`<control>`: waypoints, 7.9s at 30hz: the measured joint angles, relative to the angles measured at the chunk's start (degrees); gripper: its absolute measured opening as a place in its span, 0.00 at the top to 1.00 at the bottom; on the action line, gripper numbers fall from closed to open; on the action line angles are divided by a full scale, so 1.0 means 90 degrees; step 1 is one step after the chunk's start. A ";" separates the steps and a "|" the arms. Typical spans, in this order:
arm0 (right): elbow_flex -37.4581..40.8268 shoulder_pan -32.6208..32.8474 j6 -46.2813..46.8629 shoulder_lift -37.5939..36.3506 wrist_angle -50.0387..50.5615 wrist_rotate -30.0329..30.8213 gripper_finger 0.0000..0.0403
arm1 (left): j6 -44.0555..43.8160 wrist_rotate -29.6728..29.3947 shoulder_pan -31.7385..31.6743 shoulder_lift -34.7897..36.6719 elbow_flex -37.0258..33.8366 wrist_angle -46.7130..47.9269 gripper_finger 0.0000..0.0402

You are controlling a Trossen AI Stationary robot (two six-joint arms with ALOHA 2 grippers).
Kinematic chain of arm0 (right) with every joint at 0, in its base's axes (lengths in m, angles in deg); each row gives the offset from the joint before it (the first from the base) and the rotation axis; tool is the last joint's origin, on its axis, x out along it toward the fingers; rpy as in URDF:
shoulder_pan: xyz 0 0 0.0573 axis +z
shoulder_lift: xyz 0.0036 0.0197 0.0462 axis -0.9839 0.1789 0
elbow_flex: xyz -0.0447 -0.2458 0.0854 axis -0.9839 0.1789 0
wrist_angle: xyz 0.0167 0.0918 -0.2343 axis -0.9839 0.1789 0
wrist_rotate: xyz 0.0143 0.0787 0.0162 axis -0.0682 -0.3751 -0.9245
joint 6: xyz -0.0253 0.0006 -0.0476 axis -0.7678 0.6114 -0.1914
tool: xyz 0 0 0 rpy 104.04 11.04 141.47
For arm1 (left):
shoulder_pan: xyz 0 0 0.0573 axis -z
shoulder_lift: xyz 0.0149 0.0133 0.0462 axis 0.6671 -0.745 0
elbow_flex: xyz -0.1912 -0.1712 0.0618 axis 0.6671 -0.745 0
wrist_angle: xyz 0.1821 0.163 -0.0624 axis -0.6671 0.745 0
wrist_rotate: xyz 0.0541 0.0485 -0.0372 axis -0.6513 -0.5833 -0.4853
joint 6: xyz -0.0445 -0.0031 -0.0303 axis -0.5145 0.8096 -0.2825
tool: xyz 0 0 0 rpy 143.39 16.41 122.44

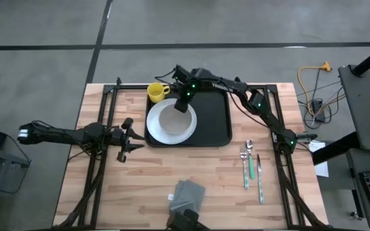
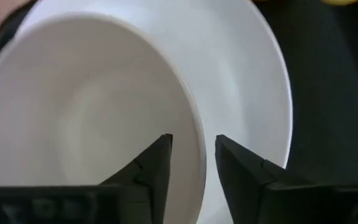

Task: Set up tray
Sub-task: Put the gray bowl on the white plate

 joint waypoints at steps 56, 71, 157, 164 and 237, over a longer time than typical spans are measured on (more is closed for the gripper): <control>0.5198 0.3190 -0.0570 -0.5067 -0.2271 -0.0071 0.67 | 0.0001 0.0000 0.0001 0.0000 0.0000 0.0000 0.73; 0.8435 0.2353 0.0228 -0.6377 -0.6073 0.2048 0.70 | 0.0000 0.0000 0.0000 0.0000 0.0000 0.0000 0.73; 0.8273 0.0294 0.2724 -0.3779 -0.8357 -0.0566 0.69 | 0.0002 0.0000 0.0000 0.0000 0.0000 0.0000 0.73; 0.8273 0.0307 0.2714 -0.3779 -0.8445 -0.0563 0.68 | 0.0001 0.0000 0.0001 0.0000 0.0000 0.0000 0.73; 0.8273 0.0695 0.2273 -0.3944 -0.8035 -0.1003 0.70 | -0.0001 0.0002 0.0002 -0.0002 0.0000 -0.0002 0.73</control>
